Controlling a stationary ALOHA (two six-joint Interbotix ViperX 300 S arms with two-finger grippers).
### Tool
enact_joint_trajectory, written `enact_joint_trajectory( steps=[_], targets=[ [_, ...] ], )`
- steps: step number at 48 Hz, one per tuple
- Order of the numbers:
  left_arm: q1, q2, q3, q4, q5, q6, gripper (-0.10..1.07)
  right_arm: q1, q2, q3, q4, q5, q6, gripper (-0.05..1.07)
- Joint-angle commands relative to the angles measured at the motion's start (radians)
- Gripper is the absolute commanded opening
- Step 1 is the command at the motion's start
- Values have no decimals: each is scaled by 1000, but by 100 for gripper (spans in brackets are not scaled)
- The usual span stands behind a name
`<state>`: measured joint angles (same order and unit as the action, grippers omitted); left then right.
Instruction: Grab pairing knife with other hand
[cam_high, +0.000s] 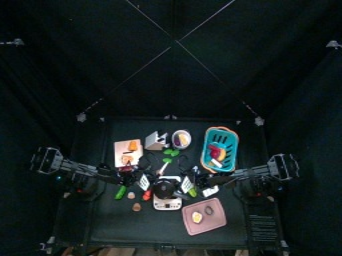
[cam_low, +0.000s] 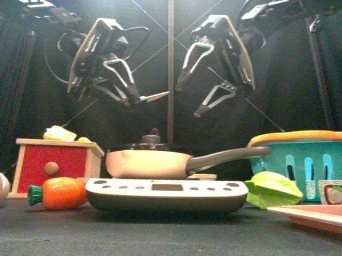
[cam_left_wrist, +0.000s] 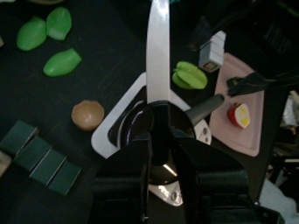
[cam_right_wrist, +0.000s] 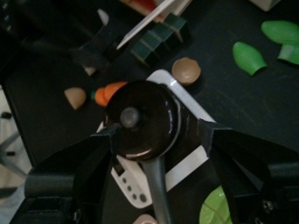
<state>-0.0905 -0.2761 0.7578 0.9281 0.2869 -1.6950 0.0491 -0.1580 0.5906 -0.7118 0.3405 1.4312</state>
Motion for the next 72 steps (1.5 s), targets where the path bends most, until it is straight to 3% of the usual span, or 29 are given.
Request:
enact_joint_trajectory(
  steps=[1, 14, 26, 52, 61, 72],
  targets=[
    [40, -12, -32, 17, -41, 3, 53, -41, -37, -31, -28, -18, 11, 100],
    [127, -12, -41, 25, -117, 5, 53, -141, -40, -71, -38, -52, 64, 100],
    [193, 0, -67, 32, -153, 5, 53, -183, -26, -100, -52, -124, 101, 100],
    [253, 64, -123, 34, -219, 6, 53, -239, 49, -147, -41, -127, 101, 99],
    [265, 64, -123, 34, -219, 6, 53, -242, 61, -147, -32, -126, 101, 92],
    [290, 64, -124, 32, -219, 5, 53, -241, 66, -147, -23, -124, 101, 75]
  ],
)
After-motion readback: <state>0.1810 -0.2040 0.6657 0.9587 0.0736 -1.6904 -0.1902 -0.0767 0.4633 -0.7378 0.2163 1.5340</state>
